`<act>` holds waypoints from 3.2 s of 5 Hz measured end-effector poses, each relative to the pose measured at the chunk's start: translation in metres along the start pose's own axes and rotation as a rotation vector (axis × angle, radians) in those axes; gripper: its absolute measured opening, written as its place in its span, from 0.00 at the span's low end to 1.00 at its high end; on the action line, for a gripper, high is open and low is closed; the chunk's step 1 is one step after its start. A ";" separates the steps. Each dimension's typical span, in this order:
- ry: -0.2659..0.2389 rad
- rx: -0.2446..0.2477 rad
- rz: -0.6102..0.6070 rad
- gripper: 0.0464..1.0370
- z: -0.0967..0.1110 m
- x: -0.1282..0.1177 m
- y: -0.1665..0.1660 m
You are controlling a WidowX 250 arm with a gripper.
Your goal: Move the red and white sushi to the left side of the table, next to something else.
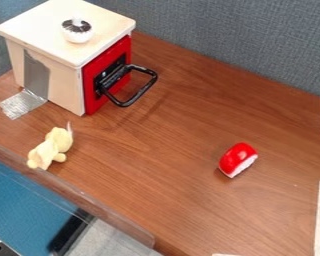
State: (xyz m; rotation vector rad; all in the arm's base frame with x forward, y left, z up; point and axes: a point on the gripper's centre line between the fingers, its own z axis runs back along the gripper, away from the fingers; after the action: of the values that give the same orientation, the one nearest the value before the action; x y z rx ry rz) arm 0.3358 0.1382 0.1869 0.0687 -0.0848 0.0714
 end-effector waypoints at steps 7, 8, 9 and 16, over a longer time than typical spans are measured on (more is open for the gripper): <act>0.025 -0.050 -0.355 0.96 -0.118 -0.035 -0.245; -0.016 -0.076 -0.374 0.96 -0.128 -0.034 -0.259; -0.052 -0.175 -0.379 0.96 -0.137 -0.036 -0.267; -0.145 -0.230 -0.383 0.92 -0.169 -0.040 -0.258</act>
State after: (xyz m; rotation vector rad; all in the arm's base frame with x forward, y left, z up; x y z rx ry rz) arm 0.3295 -0.1095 -0.0019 -0.1406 -0.2228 -0.3265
